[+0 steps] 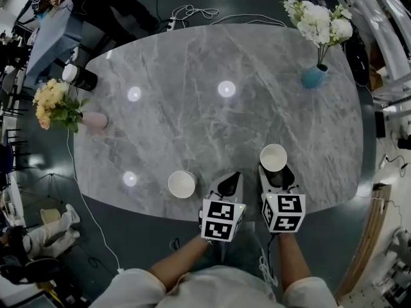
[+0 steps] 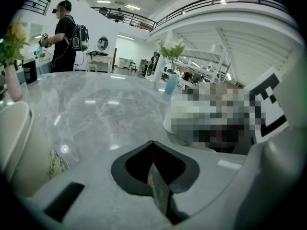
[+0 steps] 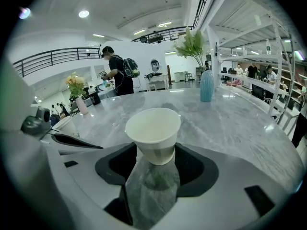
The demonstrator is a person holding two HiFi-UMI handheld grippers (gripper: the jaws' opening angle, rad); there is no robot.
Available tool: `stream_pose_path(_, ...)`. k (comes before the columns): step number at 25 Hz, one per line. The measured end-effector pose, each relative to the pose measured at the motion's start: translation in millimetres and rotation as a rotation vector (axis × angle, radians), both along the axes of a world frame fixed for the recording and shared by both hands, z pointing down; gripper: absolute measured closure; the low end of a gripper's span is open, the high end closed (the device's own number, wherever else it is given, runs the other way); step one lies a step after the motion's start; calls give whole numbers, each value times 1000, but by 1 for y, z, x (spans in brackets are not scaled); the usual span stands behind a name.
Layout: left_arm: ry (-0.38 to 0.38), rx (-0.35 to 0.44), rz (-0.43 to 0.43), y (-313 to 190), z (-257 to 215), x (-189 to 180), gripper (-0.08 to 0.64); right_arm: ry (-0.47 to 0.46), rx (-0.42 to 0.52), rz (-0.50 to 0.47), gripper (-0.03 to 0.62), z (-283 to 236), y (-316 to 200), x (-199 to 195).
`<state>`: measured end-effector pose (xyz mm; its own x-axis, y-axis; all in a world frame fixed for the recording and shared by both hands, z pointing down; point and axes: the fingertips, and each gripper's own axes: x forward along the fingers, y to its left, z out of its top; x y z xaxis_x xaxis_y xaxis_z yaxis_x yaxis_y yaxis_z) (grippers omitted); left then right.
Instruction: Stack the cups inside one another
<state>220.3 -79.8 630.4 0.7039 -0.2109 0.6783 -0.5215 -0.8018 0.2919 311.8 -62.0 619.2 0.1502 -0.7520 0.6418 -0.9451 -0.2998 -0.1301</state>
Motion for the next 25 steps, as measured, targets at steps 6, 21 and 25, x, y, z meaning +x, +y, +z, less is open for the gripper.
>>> stream_pose_path(6, 4, 6, 5, 3, -4, 1, 565, 3, 14, 7, 368, -7, 4, 2)
stream_pose_path(21, 58, 48, 18, 3, -37, 4, 565, 17, 50, 16, 368, -40, 7, -2)
stream_pose_path(25, 92, 65, 5, -5, -55, 4, 565, 26, 71, 2, 368, -56, -2, -7)
